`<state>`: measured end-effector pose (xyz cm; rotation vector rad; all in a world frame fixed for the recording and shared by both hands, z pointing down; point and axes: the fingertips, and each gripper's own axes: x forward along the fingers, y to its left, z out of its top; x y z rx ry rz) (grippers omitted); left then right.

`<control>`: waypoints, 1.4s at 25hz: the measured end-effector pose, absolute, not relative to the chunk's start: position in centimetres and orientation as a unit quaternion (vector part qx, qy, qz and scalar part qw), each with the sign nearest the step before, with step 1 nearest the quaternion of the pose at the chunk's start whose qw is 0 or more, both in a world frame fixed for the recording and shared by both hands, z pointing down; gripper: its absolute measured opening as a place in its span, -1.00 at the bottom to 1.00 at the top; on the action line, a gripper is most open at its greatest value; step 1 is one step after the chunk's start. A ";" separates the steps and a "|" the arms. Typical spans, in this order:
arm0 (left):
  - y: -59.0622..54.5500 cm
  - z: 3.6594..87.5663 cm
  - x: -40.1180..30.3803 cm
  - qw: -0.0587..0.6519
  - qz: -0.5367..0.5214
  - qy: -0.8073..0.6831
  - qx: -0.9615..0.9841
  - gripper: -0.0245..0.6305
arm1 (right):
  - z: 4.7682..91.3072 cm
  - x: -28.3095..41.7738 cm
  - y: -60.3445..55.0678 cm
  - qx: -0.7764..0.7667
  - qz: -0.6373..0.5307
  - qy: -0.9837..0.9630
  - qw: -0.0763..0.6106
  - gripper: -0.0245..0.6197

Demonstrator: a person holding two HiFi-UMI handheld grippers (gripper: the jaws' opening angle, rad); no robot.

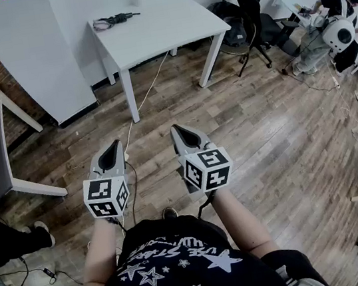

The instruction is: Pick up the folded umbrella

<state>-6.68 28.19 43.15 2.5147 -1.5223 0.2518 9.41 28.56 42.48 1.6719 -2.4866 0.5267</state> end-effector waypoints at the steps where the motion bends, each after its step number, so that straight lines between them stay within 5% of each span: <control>1: 28.2 43.3 -6.7 0.096 0.087 -0.513 0.848 -0.92 | 42.5 9.4 28.5 0.549 0.170 -0.817 0.052 -0.88; 35: 21.8 46.2 -8.8 0.147 0.086 -0.555 0.814 -0.92 | 46.6 13.0 22.2 0.573 0.185 -0.795 0.076 -0.87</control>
